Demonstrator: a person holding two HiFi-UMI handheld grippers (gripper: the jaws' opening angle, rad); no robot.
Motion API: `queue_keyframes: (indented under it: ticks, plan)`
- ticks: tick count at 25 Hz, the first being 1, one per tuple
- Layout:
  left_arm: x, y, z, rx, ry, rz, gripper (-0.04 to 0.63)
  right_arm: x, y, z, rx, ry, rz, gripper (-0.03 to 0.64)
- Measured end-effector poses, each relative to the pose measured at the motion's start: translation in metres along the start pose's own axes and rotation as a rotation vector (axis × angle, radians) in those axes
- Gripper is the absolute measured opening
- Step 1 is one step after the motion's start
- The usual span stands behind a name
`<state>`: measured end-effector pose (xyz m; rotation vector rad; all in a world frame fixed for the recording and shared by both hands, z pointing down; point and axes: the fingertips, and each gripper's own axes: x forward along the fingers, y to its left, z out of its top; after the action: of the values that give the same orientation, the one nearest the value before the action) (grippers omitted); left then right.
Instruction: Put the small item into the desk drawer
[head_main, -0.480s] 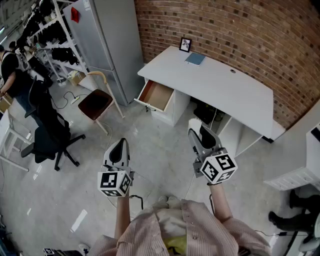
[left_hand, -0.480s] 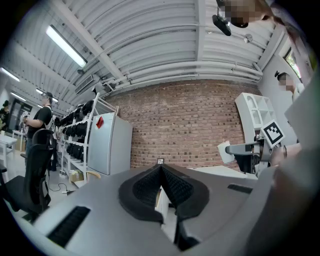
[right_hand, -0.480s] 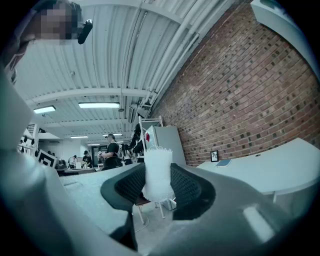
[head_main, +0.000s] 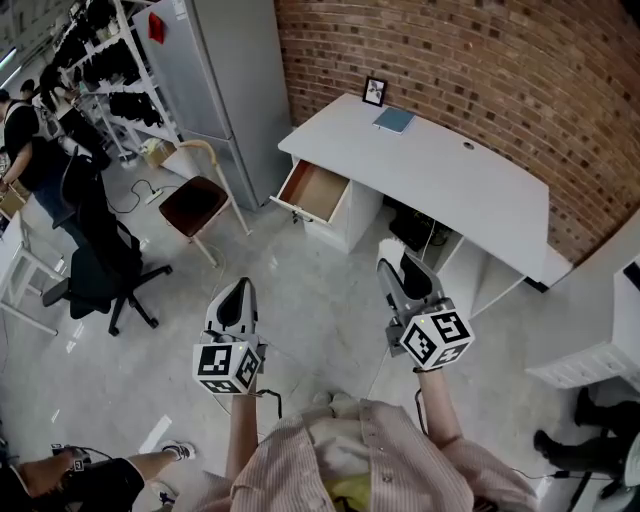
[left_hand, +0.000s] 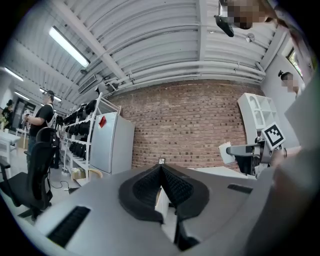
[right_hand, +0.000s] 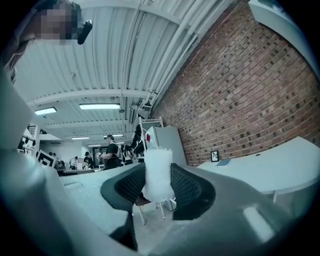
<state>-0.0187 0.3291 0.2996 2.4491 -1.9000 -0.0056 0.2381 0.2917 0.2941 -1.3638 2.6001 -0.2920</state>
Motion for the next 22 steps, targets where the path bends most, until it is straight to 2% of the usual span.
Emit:
queue_keyframes:
  ticks: [11,22]
  plan:
    - [-0.001,0.0,-0.017,-0.03,0.02,0.04,-0.002,0.008,-0.008,-0.013,0.027,0.005,0.025,0.156]
    - [0.06,0.042,-0.032,-0.051,0.044,0.052,-0.002,0.078,-0.032,-0.031,0.048,0.038,0.026,0.156]
